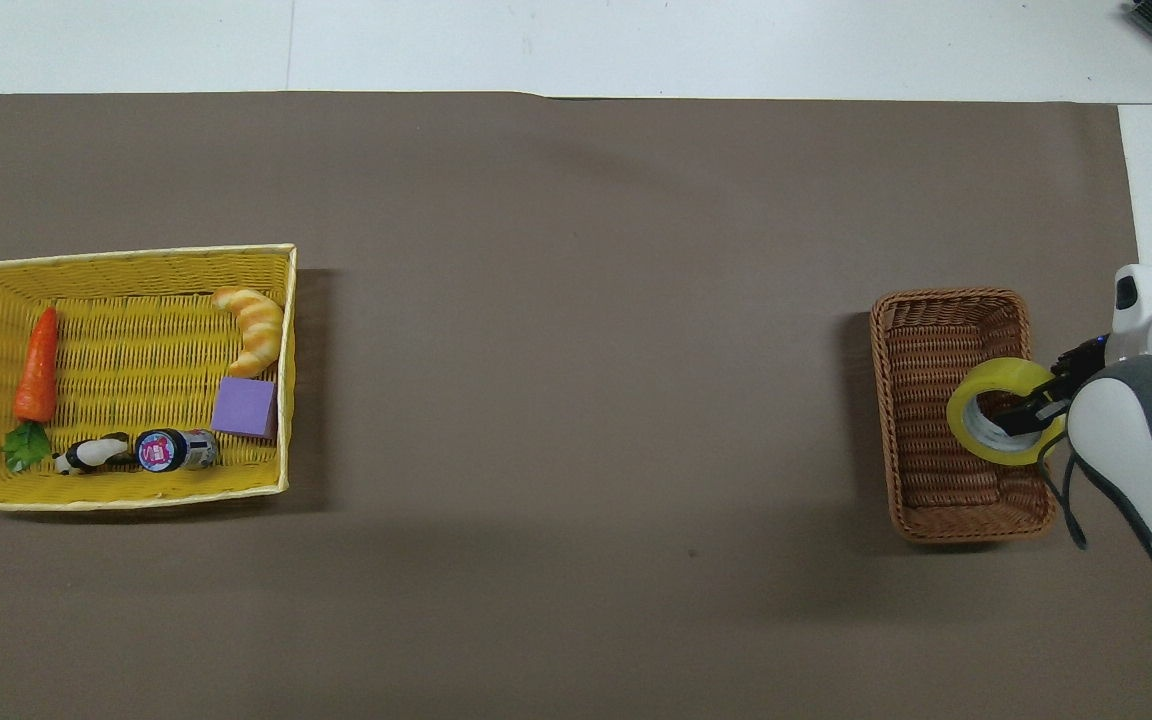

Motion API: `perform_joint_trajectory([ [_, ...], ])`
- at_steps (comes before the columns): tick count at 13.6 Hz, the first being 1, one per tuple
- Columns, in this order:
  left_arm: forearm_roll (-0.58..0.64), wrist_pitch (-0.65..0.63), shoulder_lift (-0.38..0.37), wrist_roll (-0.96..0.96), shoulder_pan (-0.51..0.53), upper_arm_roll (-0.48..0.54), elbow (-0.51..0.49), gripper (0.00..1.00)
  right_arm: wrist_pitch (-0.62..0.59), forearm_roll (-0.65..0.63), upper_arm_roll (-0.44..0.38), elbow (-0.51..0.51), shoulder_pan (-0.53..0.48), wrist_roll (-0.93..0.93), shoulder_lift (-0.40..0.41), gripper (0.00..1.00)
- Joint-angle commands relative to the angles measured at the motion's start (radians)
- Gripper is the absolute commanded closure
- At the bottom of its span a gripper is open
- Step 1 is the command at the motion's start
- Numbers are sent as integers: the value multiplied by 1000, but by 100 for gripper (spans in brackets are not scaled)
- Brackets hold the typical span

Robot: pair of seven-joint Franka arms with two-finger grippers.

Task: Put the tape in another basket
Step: 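Lower the tape into the brown basket and open the right gripper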

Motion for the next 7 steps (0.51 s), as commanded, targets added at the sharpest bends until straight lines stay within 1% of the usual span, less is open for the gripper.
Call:
perform_joint_trajectory([
  [1,17,-1,-23,6,9,-8,-26,0,43,-25,5,-35,22,-19,-22,100],
  [3,17,-1,-23,8,9,-8,-26,0,81,-25,5,-58,21,-19,6,100],
  [4,17,-1,-23,6,9,-8,-26,0,104,-25,5,-77,21,-21,3,100],
  [5,17,-1,-23,6,9,-8,-26,0,100,-25,5,-75,22,-9,3,89],
  [6,17,-1,-23,8,9,-8,-26,0,92,-25,5,-72,24,-12,3,41],
  [7,17,-1,-23,6,9,-8,-26,0,84,-25,7,-69,22,-21,4,0],
])
